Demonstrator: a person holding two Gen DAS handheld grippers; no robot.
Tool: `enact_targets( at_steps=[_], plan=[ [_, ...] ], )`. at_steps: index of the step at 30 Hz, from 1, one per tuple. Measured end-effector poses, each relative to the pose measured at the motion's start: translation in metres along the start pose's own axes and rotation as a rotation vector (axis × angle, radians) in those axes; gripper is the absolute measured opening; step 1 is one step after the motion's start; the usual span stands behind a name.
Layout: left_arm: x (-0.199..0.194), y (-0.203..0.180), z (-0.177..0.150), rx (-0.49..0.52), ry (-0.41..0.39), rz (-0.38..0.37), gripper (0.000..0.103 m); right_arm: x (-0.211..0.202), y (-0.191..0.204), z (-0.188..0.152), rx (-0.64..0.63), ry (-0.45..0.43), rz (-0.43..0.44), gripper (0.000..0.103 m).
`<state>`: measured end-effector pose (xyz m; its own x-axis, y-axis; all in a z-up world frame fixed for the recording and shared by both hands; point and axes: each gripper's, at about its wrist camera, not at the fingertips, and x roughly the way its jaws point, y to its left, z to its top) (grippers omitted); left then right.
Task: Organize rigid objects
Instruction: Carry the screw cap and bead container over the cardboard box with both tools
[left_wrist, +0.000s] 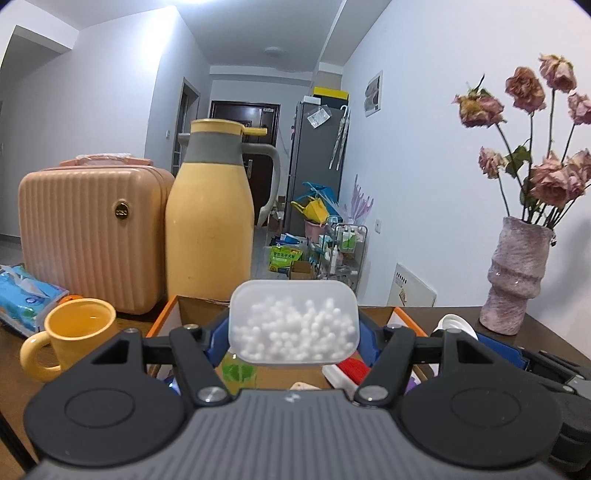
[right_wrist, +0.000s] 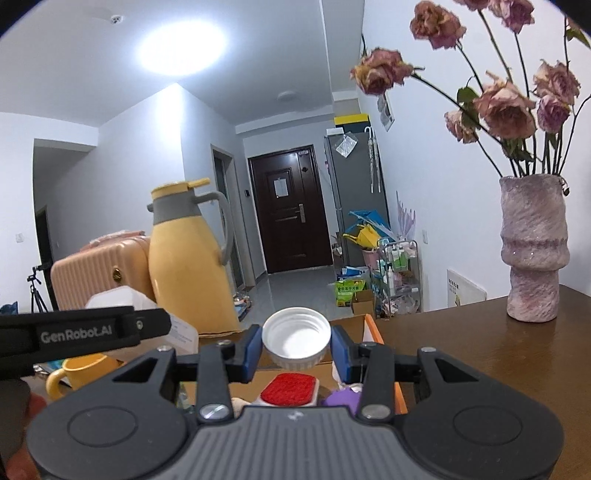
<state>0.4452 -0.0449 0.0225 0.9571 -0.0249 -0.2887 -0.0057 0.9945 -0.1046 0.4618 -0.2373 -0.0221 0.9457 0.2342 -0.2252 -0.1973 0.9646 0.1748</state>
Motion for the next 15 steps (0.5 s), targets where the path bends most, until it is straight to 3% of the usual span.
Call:
enact_targets(
  at_steps=[15],
  plan=[
    [0.062, 0.001, -0.002, 0.042, 0.041, 0.023, 0.067, 0.055, -0.007, -0.001, -0.043, 0.054, -0.009, 0.039]
  ],
)
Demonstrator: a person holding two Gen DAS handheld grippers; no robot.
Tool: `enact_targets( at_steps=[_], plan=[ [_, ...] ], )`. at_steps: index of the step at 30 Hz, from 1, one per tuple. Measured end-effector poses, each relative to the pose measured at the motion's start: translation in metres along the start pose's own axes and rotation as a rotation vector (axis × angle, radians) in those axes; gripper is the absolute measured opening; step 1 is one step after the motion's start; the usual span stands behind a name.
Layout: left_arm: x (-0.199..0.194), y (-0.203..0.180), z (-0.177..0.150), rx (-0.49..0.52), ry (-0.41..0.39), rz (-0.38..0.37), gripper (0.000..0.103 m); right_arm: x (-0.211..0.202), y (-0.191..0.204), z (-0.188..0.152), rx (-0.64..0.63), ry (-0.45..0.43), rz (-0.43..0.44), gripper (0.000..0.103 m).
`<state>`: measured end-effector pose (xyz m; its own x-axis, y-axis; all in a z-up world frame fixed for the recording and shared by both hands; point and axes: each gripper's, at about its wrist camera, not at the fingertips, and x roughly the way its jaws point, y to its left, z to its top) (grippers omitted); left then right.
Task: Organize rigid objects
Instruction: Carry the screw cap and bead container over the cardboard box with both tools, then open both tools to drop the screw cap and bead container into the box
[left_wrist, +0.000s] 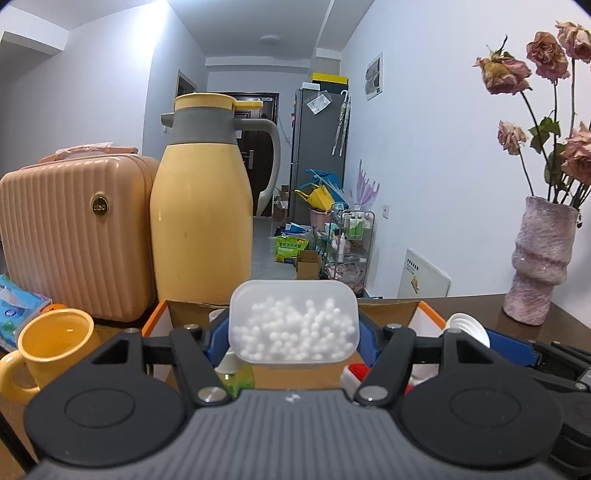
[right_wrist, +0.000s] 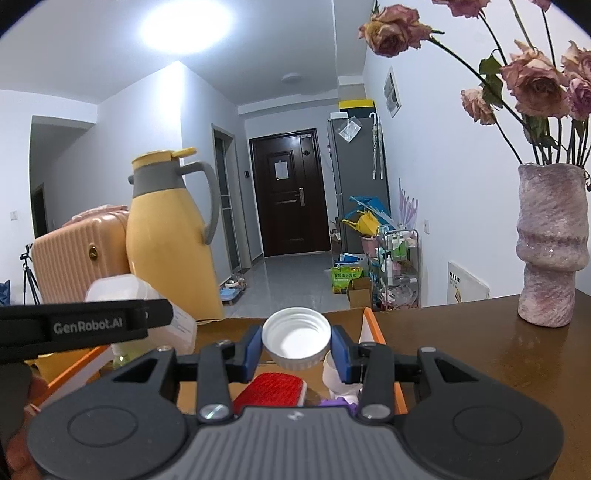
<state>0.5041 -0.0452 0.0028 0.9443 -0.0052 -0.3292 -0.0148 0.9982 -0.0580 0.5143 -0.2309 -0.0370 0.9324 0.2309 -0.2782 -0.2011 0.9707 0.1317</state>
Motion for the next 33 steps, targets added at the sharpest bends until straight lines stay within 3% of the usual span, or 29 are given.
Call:
enact_targets(
  at_steps=[16, 17, 18, 19, 22, 23, 25, 29, 33],
  plan=[
    [0.04, 0.026, 0.002, 0.027, 0.043, 0.043, 0.068, 0.025, -0.003, -0.002, -0.055, 0.057, 0.006, 0.04],
    [0.041, 0.028, 0.001, 0.029, 0.05, 0.039, 0.073, 0.026, -0.003, -0.002, -0.058, 0.065, 0.009, 0.04],
    [0.042, 0.029, 0.001, 0.03, 0.055, 0.033, 0.085, 0.027, -0.004, -0.003, -0.06, 0.072, 0.011, 0.04],
    [0.042, 0.03, 0.0, 0.035, 0.055, 0.032, 0.094, 0.027, -0.004, -0.004, -0.061, 0.076, 0.011, 0.046],
    [0.036, 0.031, -0.001, 0.055, 0.025, 0.043, 0.103, 0.026, -0.005, -0.004, -0.058, 0.073, 0.01, 0.073],
    [0.033, 0.03, -0.001, 0.064, 0.01, 0.046, 0.103, 0.024, -0.006, -0.004, -0.055, 0.068, 0.009, 0.084],
    [0.029, 0.029, -0.001, 0.078, -0.005, 0.046, 0.103, 0.022, -0.006, -0.004, -0.051, 0.054, 0.003, 0.094],
    [0.028, 0.031, -0.001, 0.075, -0.004, 0.049, 0.103, 0.02, -0.004, -0.003, -0.057, 0.048, -0.006, 0.103],
    [0.029, 0.035, -0.001, 0.055, 0.008, 0.057, 0.103, 0.02, -0.003, -0.004, -0.066, 0.046, -0.019, 0.103]
  ],
)
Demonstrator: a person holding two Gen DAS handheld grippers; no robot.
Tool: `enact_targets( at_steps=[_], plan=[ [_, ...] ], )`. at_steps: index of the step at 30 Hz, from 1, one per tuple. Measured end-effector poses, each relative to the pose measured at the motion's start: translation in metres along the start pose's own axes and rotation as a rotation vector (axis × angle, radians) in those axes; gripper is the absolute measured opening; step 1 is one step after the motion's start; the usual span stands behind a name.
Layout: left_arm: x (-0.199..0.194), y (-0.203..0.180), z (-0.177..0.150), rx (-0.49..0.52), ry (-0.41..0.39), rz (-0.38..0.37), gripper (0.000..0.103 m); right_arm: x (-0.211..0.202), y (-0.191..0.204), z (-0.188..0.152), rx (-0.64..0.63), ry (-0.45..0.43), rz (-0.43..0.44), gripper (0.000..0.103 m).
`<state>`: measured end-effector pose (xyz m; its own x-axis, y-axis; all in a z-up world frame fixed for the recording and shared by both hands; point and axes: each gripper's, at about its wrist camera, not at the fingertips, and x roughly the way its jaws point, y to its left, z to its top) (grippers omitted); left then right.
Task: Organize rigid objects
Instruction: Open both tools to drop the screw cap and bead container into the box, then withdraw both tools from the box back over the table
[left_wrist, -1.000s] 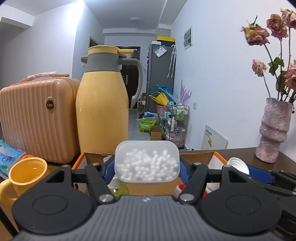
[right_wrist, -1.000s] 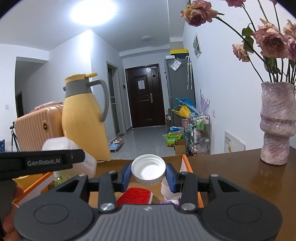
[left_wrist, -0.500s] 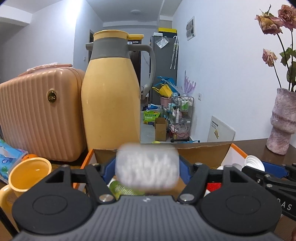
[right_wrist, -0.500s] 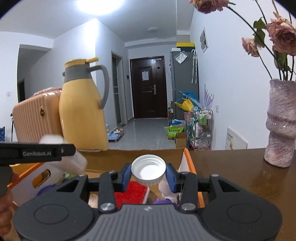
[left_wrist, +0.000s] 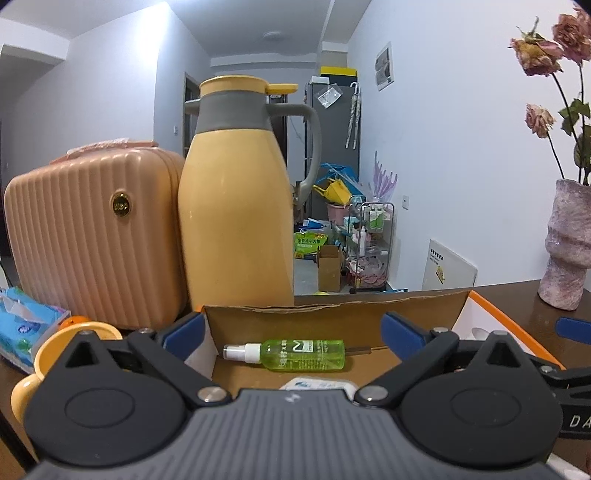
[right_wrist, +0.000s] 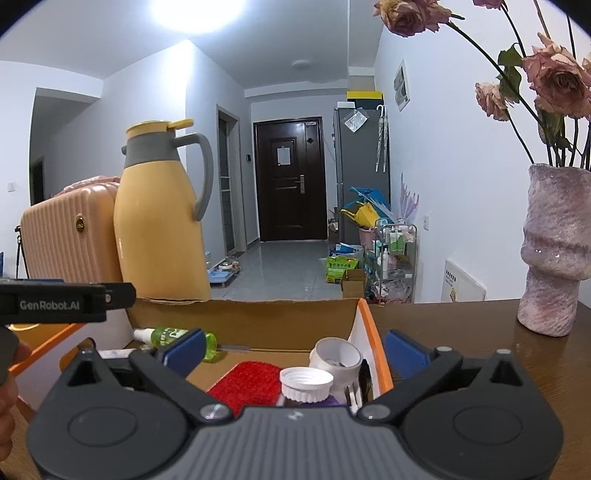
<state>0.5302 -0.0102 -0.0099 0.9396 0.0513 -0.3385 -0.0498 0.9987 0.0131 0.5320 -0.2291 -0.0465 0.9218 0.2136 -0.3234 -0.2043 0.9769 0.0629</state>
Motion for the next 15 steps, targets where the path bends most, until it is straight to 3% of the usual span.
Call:
enact_targets(
  at_steps=[15],
  plan=[
    [-0.01, 0.014, -0.005, -0.068, 0.006, 0.04, 0.103, -0.026, 0.003, -0.005, 0.02, -0.079, -0.023, 0.103]
  ],
)
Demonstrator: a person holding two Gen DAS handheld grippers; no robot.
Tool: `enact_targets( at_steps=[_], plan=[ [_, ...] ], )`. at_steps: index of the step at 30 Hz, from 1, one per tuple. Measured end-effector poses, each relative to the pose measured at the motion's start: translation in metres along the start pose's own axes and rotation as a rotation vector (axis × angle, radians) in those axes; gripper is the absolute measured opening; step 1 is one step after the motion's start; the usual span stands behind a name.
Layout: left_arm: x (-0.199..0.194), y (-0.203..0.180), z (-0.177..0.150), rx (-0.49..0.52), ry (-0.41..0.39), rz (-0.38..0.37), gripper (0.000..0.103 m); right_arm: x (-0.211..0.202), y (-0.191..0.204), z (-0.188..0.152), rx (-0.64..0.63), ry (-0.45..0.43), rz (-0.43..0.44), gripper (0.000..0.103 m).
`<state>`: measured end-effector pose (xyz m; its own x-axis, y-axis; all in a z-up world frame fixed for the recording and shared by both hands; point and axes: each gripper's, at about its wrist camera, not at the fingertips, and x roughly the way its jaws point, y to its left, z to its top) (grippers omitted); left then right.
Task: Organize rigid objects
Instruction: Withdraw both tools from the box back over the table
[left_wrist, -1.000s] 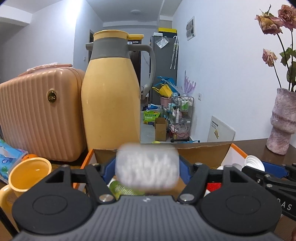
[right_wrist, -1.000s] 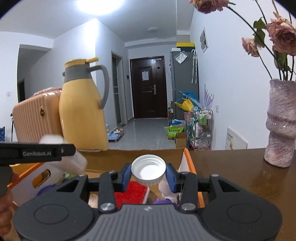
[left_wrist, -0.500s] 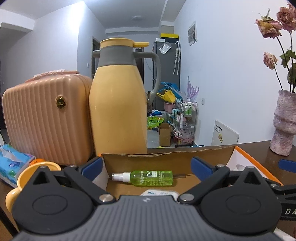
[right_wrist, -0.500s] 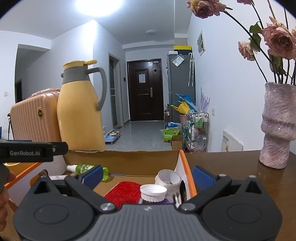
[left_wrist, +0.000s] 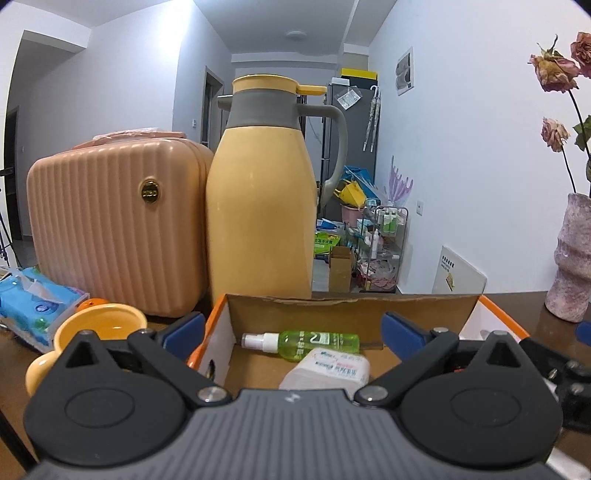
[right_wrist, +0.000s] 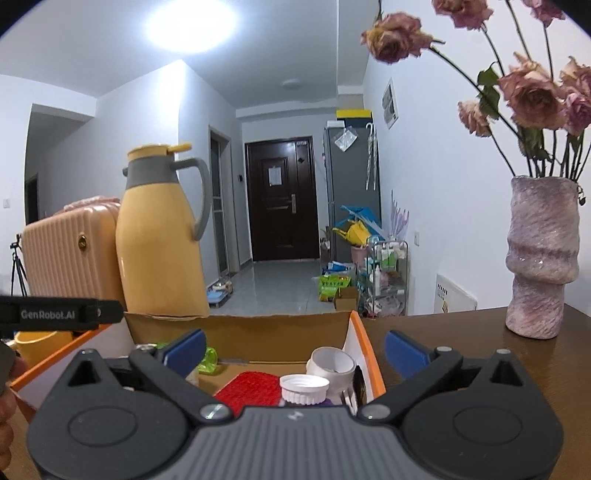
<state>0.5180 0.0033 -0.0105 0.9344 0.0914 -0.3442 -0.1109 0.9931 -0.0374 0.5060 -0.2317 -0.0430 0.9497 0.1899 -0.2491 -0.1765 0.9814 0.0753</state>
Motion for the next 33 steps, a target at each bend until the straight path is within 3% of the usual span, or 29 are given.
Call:
enact_targets(
  at_steps=[15, 33],
  plan=[
    [-0.061, 0.026, -0.022, 0.012, -0.001, 0.023, 0.103, -0.076, 0.014, -0.018, -0.023, -0.065, -0.011, 0.103],
    [-0.135, 0.048, -0.057, 0.048, 0.038, -0.004, 0.103, -0.149, 0.035, -0.048, -0.033, -0.015, -0.008, 0.103]
  ],
)
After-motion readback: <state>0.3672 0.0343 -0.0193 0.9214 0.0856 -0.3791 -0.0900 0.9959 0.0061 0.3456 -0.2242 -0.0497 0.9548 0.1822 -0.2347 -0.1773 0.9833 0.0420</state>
